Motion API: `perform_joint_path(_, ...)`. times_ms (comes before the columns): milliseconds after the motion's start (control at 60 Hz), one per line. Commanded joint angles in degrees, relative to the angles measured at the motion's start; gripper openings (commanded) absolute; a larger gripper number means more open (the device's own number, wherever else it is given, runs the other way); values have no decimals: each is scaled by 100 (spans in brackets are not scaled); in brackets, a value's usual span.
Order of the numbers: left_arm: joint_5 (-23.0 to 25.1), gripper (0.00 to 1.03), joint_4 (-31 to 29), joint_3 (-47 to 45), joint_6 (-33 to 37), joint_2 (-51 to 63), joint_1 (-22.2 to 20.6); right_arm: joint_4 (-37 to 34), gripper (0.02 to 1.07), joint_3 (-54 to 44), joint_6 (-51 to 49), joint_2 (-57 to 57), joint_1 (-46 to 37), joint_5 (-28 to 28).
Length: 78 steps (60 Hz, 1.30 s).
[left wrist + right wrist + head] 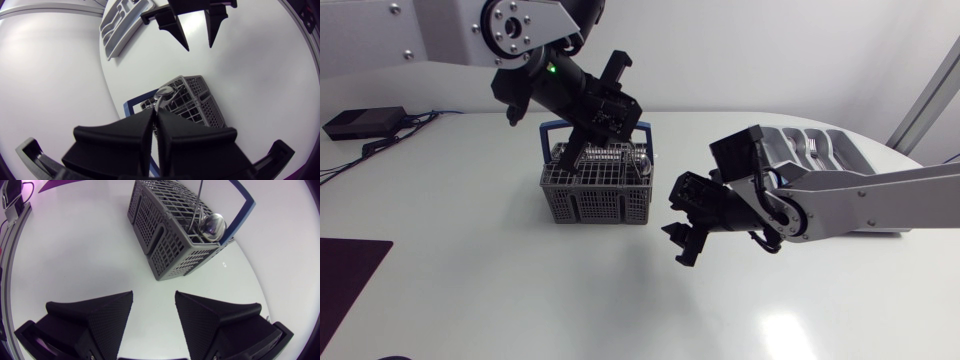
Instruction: Unload the cutlery basket into the drawer organizer.
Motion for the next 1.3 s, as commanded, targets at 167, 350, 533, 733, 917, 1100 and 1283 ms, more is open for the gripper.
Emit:
perform_joint_path(167, -296, 4, -329, 359, -613, -237, -128, -49, 65, -190, 13, -309, 28, 22)
perform_joint_path(350, -419, 4, -426, 482, -1114, -281, -137, -198, 65, -287, 22, -661, 28, 31)
perform_joint_path(533, -419, 4, -567, 614, -1835, -308, -243, -286, 65, -427, 66, -1012, 2, 31)
perform_joint_path(733, -419, 4, -646, 649, -2925, -228, -542, -295, 65, -603, 154, -1399, -95, 31)
perform_joint_path(917, -410, 4, -681, 939, -3962, 97, -629, -330, 65, -717, 285, -1707, -192, 13)
perform_joint_path(1100, -392, 4, -918, 1194, -4841, 510, -726, -304, 65, -823, 426, -1988, -324, 13)
perform_joint_path(1283, -146, 4, -1156, 1537, -5676, 800, -726, -268, 65, -893, 531, -2155, -438, 4)
